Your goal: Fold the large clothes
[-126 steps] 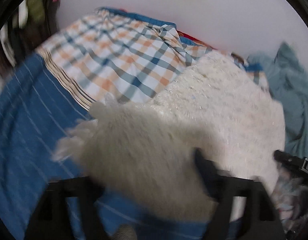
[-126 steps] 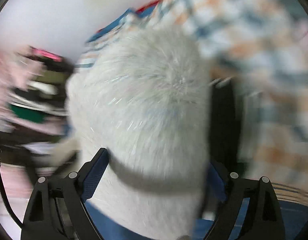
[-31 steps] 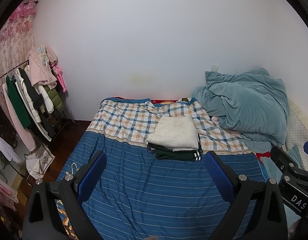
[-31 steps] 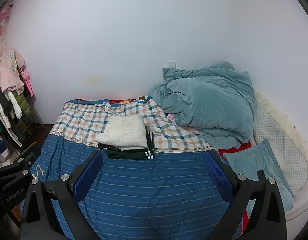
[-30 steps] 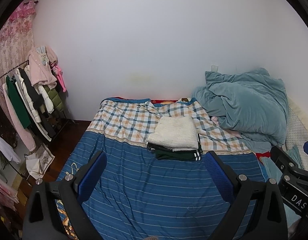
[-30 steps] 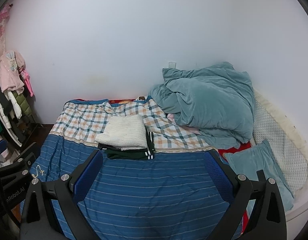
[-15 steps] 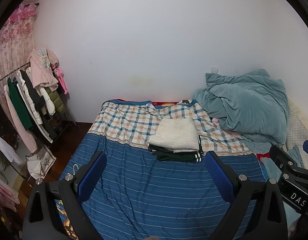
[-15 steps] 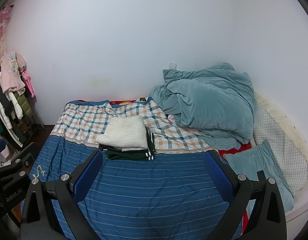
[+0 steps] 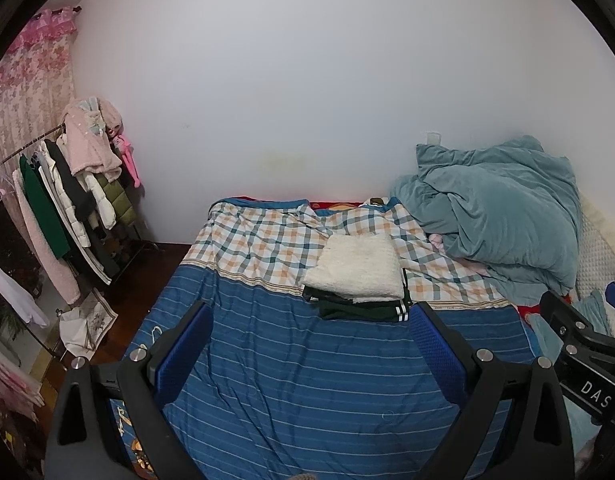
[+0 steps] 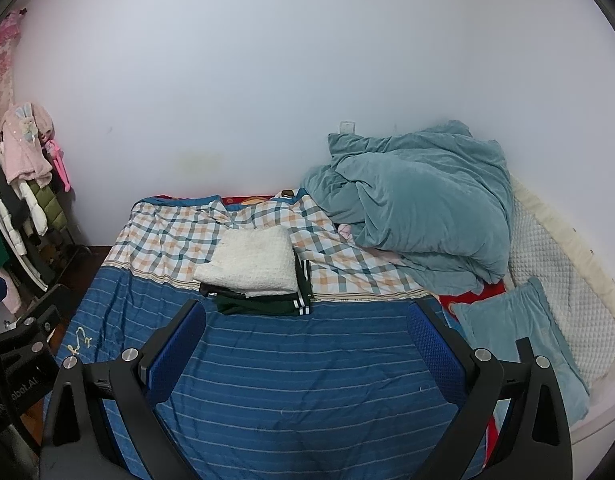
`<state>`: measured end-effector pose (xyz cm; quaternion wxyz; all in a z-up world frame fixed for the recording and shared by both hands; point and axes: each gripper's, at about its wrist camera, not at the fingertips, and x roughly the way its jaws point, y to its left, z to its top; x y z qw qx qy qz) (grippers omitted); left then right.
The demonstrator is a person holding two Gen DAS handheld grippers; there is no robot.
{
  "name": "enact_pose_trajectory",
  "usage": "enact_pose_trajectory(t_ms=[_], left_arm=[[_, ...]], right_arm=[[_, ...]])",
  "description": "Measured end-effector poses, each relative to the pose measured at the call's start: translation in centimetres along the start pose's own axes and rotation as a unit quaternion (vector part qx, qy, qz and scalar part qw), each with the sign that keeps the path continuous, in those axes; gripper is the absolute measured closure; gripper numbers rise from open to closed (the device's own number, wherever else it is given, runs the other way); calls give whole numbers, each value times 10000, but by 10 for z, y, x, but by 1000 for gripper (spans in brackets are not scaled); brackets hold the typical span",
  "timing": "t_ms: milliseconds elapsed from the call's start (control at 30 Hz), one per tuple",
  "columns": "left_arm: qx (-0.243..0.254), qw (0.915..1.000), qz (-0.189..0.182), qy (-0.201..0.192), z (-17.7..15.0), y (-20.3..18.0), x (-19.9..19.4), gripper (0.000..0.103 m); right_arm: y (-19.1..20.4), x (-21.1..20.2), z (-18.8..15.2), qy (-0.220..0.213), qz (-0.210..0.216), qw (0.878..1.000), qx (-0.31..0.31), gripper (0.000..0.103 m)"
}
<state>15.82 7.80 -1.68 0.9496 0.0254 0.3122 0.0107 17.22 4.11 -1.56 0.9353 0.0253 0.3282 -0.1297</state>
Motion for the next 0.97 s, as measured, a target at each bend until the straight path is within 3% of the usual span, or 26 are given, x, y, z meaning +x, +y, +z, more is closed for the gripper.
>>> enact_pose_trajectory(t_ms=[967], left_arm=[[-28,10000,-36,30,-6,1,0,3]], right_arm=[[0,0,-6,-5,9,10000,16,1]])
